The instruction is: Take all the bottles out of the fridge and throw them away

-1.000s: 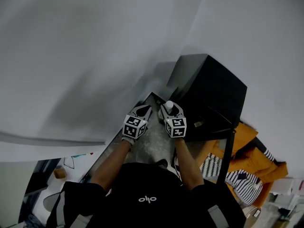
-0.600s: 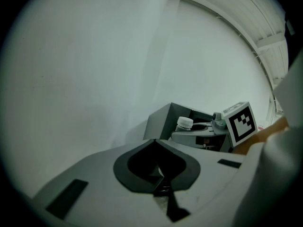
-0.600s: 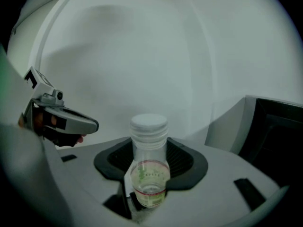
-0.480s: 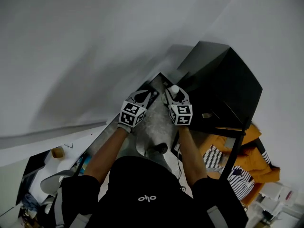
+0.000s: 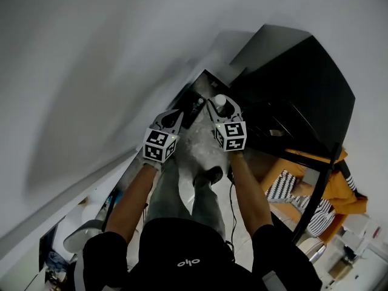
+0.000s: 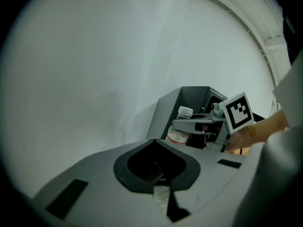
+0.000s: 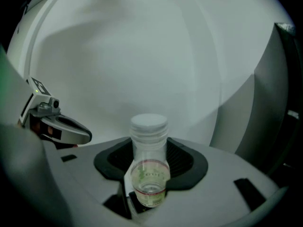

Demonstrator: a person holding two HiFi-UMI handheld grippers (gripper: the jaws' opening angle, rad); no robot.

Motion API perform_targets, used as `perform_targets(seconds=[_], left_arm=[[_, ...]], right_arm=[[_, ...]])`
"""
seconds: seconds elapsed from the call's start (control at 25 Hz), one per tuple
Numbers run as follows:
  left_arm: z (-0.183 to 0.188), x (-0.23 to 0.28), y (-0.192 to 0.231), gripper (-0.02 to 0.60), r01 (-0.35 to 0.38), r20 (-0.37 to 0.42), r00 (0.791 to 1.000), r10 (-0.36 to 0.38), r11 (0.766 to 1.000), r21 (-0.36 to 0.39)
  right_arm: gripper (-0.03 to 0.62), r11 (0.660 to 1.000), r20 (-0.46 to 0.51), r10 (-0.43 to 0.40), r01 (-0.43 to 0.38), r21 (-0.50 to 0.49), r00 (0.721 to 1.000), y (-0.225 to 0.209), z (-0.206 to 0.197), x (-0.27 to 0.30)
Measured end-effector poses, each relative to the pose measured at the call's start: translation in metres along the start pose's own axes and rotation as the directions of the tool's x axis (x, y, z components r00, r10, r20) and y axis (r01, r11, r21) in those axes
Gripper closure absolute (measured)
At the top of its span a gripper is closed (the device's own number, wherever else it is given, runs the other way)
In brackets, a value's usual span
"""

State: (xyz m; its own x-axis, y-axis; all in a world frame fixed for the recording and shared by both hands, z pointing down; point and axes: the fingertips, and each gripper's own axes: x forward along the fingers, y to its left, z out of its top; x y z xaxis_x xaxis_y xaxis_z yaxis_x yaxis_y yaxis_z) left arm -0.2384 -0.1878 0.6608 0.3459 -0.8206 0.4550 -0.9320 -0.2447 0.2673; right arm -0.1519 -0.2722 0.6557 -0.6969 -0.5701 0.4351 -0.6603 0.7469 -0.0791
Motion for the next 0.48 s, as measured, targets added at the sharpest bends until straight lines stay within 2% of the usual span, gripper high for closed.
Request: perform_targets(seconds=[0.24, 0.48], left_arm=[[-0.049, 0.029, 0.025, 0.575, 0.006, -0.036, 0.999, -0.007, 1.000, -0.024], [-0.109, 0.059, 0.047, 0.575, 0.026, -0.088, 0.996, -0.027, 1.000, -0.008]], right_arm=[[0.393, 0.999, -0.028, 0.015, -0.014, 0.036, 0.999, 0.002, -0.061, 0.049], [0.393, 0.995, -0.054, 0.008, -0.003, 0.102, 0.998, -0.001, -0.134, 0.098]])
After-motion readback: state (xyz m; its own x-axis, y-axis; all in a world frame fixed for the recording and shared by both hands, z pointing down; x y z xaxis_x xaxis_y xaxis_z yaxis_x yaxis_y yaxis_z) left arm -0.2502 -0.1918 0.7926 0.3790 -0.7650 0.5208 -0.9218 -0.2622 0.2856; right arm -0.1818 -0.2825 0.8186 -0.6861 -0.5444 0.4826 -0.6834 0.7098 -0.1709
